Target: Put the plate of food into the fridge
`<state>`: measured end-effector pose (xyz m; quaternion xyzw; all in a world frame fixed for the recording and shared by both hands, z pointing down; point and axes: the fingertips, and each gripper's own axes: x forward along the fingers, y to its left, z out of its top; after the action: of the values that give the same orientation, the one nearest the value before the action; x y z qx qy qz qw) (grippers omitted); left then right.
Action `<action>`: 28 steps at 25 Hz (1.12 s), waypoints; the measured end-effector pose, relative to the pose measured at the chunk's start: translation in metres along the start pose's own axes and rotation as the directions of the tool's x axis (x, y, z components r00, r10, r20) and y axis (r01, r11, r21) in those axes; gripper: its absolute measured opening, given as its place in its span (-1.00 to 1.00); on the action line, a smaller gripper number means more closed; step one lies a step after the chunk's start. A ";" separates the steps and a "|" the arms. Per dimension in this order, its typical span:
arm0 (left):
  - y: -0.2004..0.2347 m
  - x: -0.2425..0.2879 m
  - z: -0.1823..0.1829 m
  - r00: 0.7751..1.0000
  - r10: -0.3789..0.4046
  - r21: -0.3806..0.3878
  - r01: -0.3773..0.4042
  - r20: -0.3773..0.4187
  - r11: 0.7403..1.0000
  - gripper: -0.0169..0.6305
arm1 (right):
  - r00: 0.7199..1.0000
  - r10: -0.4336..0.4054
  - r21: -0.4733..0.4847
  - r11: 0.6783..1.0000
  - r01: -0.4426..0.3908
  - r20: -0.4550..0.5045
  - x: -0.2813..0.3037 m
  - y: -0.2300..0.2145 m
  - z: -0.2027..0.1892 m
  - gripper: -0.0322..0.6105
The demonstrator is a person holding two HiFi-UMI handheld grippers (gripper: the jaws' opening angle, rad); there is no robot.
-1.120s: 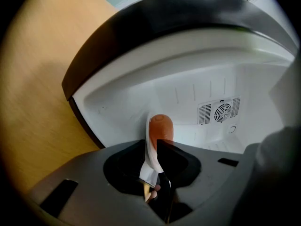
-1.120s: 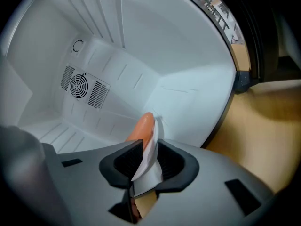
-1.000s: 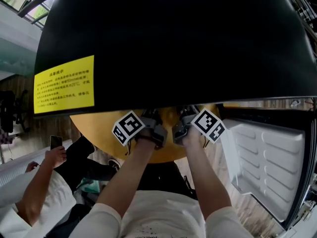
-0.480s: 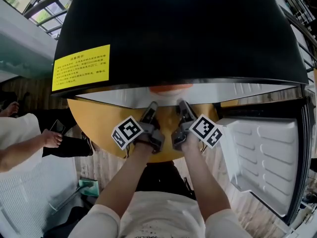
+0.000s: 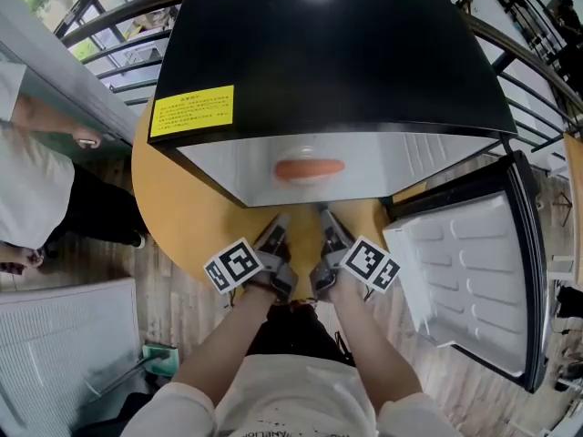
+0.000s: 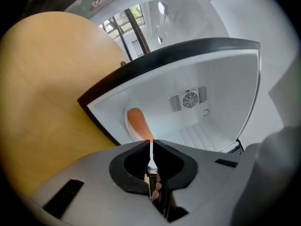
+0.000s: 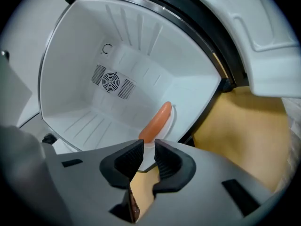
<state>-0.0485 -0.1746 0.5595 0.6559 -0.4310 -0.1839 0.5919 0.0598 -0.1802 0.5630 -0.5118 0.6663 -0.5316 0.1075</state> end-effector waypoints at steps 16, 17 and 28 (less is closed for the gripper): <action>-0.066 -0.081 -0.029 0.991 0.005 0.518 0.067 -0.135 0.853 -0.88 | 0.995 0.078 -0.341 0.935 -0.094 -0.060 -0.088 0.056 -0.009 -0.82; -0.067 -0.085 -0.032 0.990 0.014 0.536 0.066 -0.143 0.842 -0.88 | 0.995 0.071 -0.365 0.927 -0.091 -0.068 -0.092 0.058 -0.012 -0.82; -0.070 -0.113 -0.065 0.981 0.118 0.689 0.022 -0.155 0.724 -0.88 | 0.994 -0.011 -0.477 0.878 -0.042 -0.107 -0.122 0.048 -0.040 -0.82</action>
<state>-0.0388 -0.0514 0.4787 0.8312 -0.4275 0.0669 0.3490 0.0606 -0.0634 0.4906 -0.4880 0.7858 -0.3762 -0.0536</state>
